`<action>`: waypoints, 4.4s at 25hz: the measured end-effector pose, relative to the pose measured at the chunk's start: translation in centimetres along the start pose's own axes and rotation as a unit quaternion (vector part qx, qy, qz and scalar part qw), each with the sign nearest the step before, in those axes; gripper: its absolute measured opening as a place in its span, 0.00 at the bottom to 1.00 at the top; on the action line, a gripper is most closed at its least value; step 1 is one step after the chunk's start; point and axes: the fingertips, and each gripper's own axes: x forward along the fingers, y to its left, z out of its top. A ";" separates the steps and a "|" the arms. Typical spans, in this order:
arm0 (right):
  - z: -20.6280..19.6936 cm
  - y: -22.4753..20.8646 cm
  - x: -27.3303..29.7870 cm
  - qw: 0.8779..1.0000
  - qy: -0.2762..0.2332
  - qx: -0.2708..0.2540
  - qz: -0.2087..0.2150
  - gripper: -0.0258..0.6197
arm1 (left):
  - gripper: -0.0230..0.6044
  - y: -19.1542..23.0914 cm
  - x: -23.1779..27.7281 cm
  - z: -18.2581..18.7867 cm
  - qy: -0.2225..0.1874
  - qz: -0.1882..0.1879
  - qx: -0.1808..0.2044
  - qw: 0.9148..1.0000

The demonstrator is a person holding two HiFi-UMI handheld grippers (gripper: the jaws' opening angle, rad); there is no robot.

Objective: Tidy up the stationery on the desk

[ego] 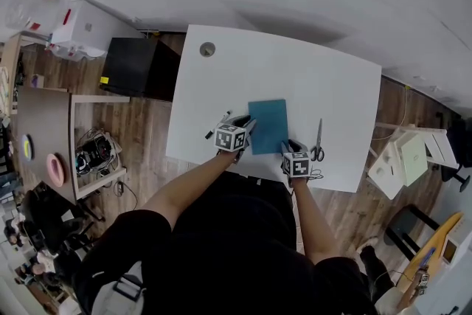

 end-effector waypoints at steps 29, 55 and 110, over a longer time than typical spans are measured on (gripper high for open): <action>7.0 2.0 5.3 0.997 -0.003 0.078 0.013 0.21 | 0.07 4.1 2.5 3.2 0.039 0.047 0.047 0.997; 16.4 -0.3 9.3 0.998 0.015 0.039 0.052 0.21 | 0.07 8.1 6.7 12.7 0.017 0.051 0.035 0.998; 7.5 20.2 10.7 0.985 0.012 0.133 0.108 0.21 | 0.07 10.3 -11.6 -7.6 0.085 -0.024 0.021 0.996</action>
